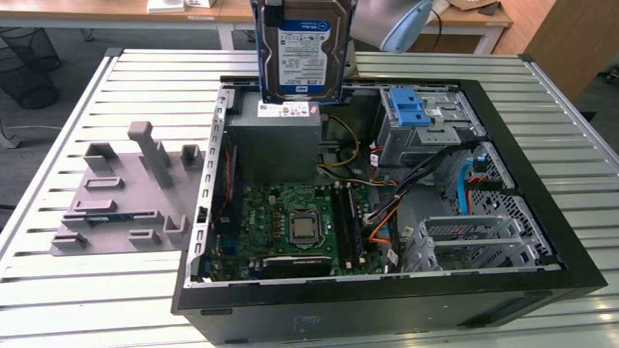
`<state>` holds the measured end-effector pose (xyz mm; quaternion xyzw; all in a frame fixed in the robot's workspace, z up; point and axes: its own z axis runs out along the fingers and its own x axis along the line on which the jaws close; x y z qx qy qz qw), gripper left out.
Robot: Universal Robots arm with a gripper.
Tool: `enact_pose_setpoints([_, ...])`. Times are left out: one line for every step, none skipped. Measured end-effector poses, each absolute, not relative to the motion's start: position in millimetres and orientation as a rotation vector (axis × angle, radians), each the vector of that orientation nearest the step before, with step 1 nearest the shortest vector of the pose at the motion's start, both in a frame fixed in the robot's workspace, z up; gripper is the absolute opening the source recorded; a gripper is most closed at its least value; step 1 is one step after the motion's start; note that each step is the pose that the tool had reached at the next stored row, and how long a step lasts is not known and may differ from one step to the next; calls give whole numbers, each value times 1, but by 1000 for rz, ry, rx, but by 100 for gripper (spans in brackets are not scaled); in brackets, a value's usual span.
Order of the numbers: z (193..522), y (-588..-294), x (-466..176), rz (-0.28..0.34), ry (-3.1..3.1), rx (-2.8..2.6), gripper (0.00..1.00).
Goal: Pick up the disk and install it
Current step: 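Pick up the disk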
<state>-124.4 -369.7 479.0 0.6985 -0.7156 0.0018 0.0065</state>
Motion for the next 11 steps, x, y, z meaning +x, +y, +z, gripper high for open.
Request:
enact_pose_setpoints([479, -370, -123, 6, -2239, 2185, 36])
enact_pose_setpoints([479, -370, -121, 6, -2239, 2185, 36])
enact_pose_setpoints([479, -370, -119, 6, -2239, 2185, 36])
enact_pose_setpoints([479, -370, -118, 6, -2239, 2185, 36])
enact_pose_setpoints([479, -370, -117, 6, -2239, 2185, 36])
enact_pose_setpoints([479, -370, -117, 6, -2239, 2185, 36])
enact_pose_setpoints([479, -370, -117, 6, -2239, 2185, 36])
enact_pose_setpoints([479, -370, -117, 6, -2239, 2185, 36])
enact_pose_setpoints([479, -370, -117, 6, -2239, 2185, 36])
enact_pose_setpoints([479, -370, -117, 6, -2239, 2185, 36])
enact_pose_setpoints([479, -370, -117, 6, -2239, 2185, 36])
